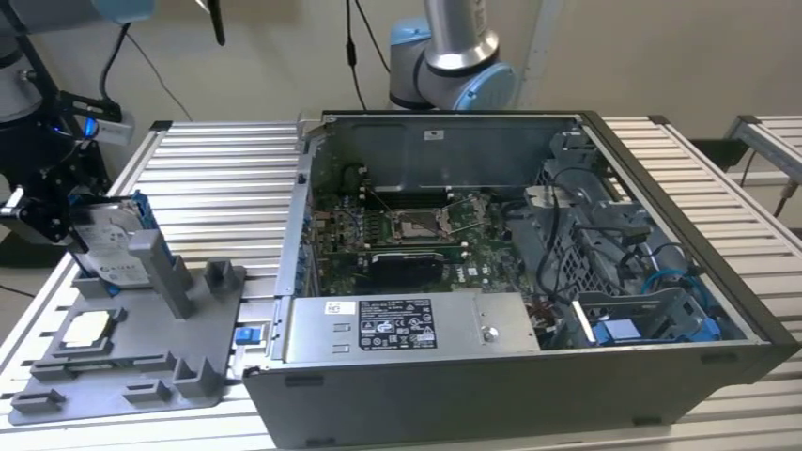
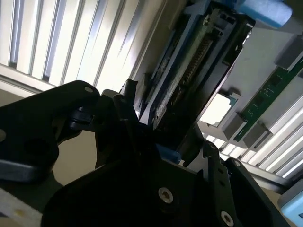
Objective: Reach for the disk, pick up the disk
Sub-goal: 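Pick up the disk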
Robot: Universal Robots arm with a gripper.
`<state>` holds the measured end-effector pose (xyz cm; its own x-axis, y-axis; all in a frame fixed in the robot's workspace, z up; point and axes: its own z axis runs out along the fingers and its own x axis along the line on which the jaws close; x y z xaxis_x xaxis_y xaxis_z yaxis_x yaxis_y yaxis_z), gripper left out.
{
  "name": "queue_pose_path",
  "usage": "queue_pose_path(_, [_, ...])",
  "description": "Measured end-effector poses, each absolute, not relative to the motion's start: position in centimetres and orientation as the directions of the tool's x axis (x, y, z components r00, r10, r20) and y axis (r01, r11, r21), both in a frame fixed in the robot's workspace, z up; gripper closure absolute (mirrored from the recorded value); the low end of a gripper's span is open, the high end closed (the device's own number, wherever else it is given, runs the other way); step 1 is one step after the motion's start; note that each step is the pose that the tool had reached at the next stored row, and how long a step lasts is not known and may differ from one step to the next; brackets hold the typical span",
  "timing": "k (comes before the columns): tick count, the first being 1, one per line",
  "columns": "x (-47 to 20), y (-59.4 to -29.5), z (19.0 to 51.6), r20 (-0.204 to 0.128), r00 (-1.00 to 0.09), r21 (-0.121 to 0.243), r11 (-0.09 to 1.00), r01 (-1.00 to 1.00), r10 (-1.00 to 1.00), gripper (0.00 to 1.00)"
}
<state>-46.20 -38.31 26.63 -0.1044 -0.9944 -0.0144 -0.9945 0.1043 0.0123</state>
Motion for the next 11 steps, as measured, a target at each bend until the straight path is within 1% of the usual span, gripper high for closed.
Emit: queue_pose_path(11, [-46.28, -38.28, 26.27, -0.018, -0.1, 0.012, 0.1, -0.995, -0.995, 0.0])
